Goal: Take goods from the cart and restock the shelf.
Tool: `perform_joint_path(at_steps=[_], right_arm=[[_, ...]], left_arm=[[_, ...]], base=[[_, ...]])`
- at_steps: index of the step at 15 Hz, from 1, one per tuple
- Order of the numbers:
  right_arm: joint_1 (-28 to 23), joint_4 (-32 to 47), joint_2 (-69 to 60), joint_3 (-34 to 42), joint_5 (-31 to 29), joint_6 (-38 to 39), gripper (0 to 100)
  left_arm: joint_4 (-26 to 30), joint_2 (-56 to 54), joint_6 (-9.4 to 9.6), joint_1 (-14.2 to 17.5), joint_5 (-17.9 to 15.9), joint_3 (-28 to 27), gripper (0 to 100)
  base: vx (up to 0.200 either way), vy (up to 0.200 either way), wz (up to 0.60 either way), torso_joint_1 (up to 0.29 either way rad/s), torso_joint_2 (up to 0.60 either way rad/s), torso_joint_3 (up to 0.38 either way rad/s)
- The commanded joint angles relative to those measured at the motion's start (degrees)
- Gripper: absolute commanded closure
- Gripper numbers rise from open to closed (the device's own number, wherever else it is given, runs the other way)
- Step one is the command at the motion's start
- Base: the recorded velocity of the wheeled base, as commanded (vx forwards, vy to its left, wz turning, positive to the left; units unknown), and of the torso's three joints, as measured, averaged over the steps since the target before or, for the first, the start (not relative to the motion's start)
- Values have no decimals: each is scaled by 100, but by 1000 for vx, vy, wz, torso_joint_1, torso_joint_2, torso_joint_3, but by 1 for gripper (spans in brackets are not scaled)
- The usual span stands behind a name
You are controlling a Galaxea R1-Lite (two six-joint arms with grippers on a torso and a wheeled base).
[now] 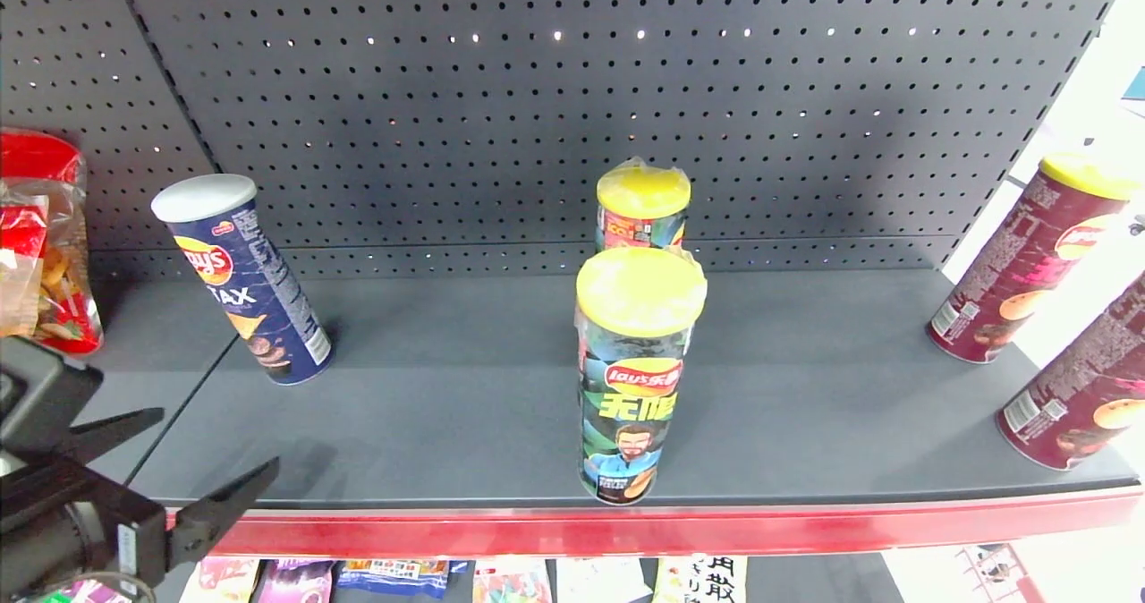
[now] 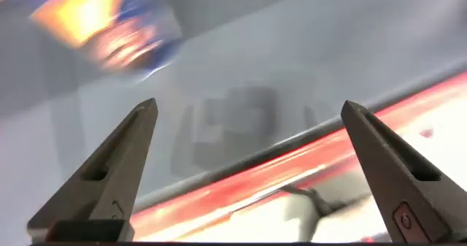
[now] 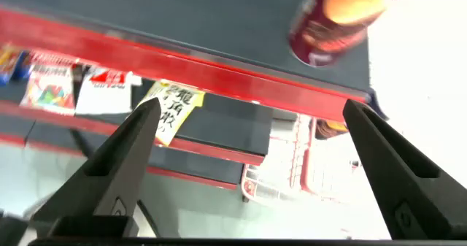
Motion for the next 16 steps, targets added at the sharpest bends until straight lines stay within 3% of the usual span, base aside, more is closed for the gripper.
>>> perform_joint_path(at_steps=[1,2,5,6,7,9,16], right_arm=[[-153,16,-144,26,-17,23,0],[-188,25,-144,26,-17,23,0],[-267,16,-109,35,36,93,0],[-267,16,-109,35,27,120,0],[-267,8,-74,18,9,111,0],[-276,-195,102,0,-17,128,0],[-399,-353,243,79,18,120,0]], left_arm=[[-17,-429,19,340,124,113,0],[-8,-535,177,375,194,60,0],[71,-1062,265,410,221,139,0],[255,-1344,291,410,221,157,0],[783,-1748,283,446,238,78,0],[1169,-2020,283,604,300,-28,0],[1187,-2214,256,604,335,165,0]], base=[[0,0,0,0,0,0],[0,0,0,0,0,0],[0,0,0,0,0,0],[0,0,0,0,0,0],[0,0,0,0,0,0],[-200,0,0,0,2,2],[-200,0,0,2,2,4]])
